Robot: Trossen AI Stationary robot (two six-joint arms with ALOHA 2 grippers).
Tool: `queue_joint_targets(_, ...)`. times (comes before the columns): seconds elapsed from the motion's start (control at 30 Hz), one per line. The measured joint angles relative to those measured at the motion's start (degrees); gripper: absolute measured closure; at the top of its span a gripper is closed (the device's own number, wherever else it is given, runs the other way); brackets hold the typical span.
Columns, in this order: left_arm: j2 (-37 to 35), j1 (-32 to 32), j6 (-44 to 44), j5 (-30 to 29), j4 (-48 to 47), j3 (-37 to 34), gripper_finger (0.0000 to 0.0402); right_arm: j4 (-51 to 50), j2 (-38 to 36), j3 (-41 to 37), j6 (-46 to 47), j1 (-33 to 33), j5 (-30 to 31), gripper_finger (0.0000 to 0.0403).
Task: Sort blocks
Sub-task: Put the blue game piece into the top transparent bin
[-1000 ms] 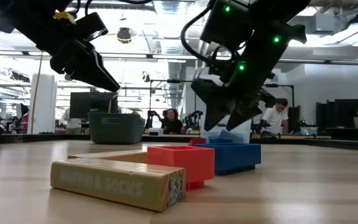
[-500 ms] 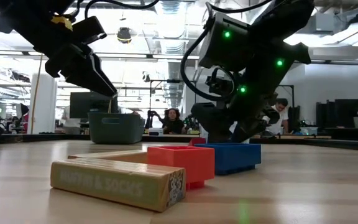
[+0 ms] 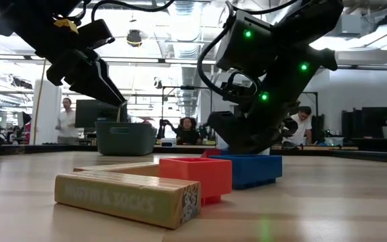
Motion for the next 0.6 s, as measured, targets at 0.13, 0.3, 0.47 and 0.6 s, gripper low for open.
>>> queue_joint_targets(0.13, 0.0, 0.0, -0.2, 0.0, -1.2, 0.0, 0.0191, -1.3, -0.7, -0.1, -3.6, -0.4, -1.1, 0.0273)
queue_joint_targets(0.3, 0.0, 0.0, -1.4, 0.1, -3.4, 0.0, 0.0191, -4.7, -3.4, -0.3, -9.7, -0.8, -2.3, 0.0297)
queue_joint_targets(0.47, 0.0, 0.0, -2.0, 0.1, -4.2, 0.0, 0.0191, -8.1, -6.5, -0.3, -12.1, -1.3, -2.3, 0.0297)
queue_joint_targets(0.6, 0.0, 0.0, -2.1, 0.1, -4.2, 0.0, 0.0191, -8.8, -7.2, -0.3, -12.4, -1.3, -2.0, 0.0296)
